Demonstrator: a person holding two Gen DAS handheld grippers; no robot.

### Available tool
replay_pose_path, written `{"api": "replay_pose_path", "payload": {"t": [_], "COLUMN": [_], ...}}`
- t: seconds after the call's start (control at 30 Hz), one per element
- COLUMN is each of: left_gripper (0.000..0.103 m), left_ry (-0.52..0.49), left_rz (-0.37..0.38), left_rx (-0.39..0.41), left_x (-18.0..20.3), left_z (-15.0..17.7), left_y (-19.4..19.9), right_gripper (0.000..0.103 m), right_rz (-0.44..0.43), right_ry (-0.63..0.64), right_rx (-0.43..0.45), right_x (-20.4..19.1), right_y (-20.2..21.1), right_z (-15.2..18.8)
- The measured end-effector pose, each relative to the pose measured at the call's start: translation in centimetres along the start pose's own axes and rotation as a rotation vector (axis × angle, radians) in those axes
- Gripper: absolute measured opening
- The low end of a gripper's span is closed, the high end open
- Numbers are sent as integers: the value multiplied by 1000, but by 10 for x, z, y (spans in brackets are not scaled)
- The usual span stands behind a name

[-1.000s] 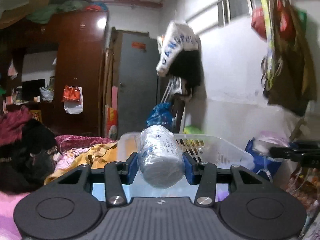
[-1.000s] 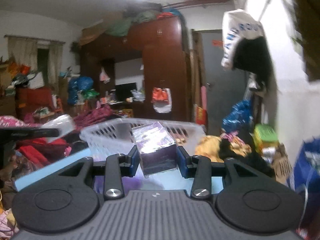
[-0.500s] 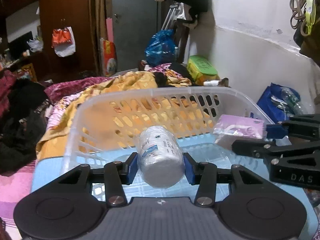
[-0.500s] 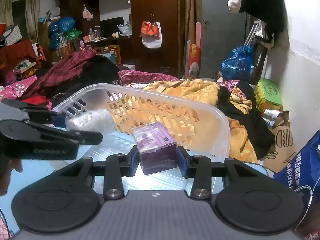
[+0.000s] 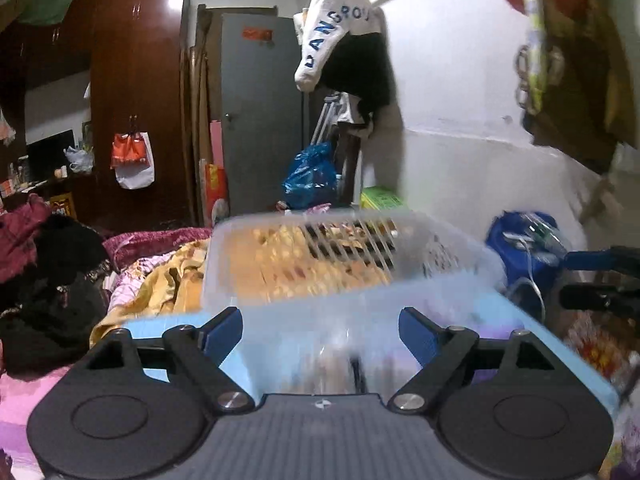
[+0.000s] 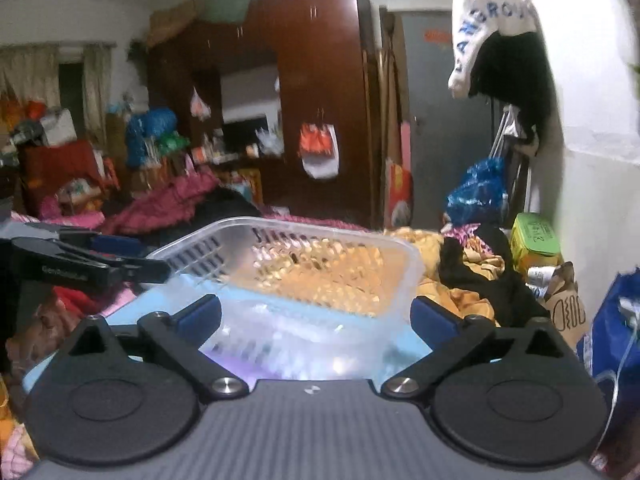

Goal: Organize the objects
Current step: 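Carry the roll over the white basket and release it with the left gripper, then grasp the purple medicine box with the left gripper while the right gripper grasps the orange bottle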

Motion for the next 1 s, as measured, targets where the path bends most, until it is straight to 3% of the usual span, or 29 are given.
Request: {"api": "replay_pose_path", "payload": {"t": [0.17,0.27,0.37,0.53,0.9,1.0], "left_gripper": [88,88,88,88,88,88], "left_ry": [1,9,-4,-8,18,19], "left_rz": [34,67,85,177,166,151], "left_rx": [8,14,25,48,68,66], "left_x": [-6,-4,3,14,13,11], "left_z": [64,94,115,129,148,149], "left_y": [39,54,59,48,27,24], "right_gripper": [103,103,103,103,98,90], "right_rz": [-24,-85,-101,-111,-107,-145], "right_ry": [-55,-118,-130,-155,-146,-169], "right_rx": [0,50,37,10,6,13], "right_x": [-4,-6,-6,-7,-13,-13], "right_y": [26,29,12,-15,-25,-22], "right_z": [59,78,88,98,118,125]}}
Point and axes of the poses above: each gripper's, at about its wrist camera, not at the fingertips, and y roughly against the way its jaws point, x to its right, z to its underside, the point moved 6 cm from there along -y, roughly the way its jaws point, and after that the axes turned 10 degrees about -z, right-handed, at the moved point
